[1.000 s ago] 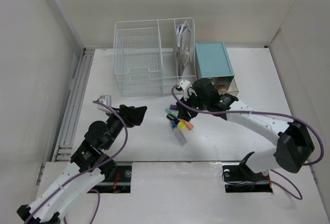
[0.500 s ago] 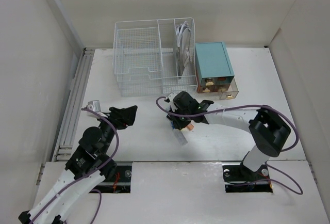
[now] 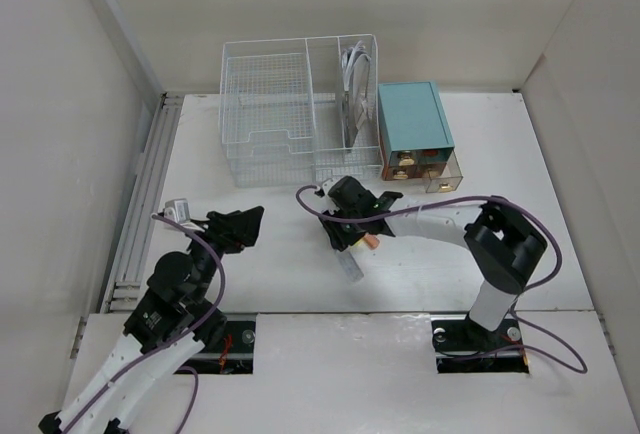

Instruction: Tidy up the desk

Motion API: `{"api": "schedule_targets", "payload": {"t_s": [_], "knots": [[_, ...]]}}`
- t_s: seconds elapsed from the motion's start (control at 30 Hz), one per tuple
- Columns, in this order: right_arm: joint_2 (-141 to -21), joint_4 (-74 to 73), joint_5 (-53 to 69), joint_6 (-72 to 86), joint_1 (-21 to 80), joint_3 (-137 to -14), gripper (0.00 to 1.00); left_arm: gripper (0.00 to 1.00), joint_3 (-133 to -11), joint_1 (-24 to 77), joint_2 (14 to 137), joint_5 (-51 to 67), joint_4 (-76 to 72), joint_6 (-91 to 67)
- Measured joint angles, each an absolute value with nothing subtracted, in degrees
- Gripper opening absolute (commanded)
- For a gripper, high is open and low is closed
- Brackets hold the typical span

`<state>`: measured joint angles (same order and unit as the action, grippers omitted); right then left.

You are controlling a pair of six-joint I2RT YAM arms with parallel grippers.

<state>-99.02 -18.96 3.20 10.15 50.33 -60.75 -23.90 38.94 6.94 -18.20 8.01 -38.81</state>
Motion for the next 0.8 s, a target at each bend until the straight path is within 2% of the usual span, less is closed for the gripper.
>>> {"api": "schedule_targets", "payload": {"t_s": [0.3,0.4,0.43,0.53,0.8], "knots": [[-102.48,-19.22,2.09,9.43,51.42,-62.61,0.48,0.74,-23.86,38.94,4.99,-18.00,8.05,-38.72],[-102.65,-19.49,1.39,8.75,52.23,-62.96,0.32,0.74,-23.86,38.94,4.45,-18.00,8.14,-38.70],[-102.67,-19.53,1.34,8.43,52.29,-62.98,0.19,0.74,-23.86,38.94,4.27,-18.00,8.23,-38.61],[-102.69,-20.32,0.47,7.77,52.64,-63.33,0.00,0.74,-23.83,38.94,3.84,-18.02,8.60,-38.44],[-101.45,-23.90,2.68,2.70,52.60,-66.67,0.00,0.74,-23.83,38.94,3.92,-17.96,8.91,-38.00]]}}
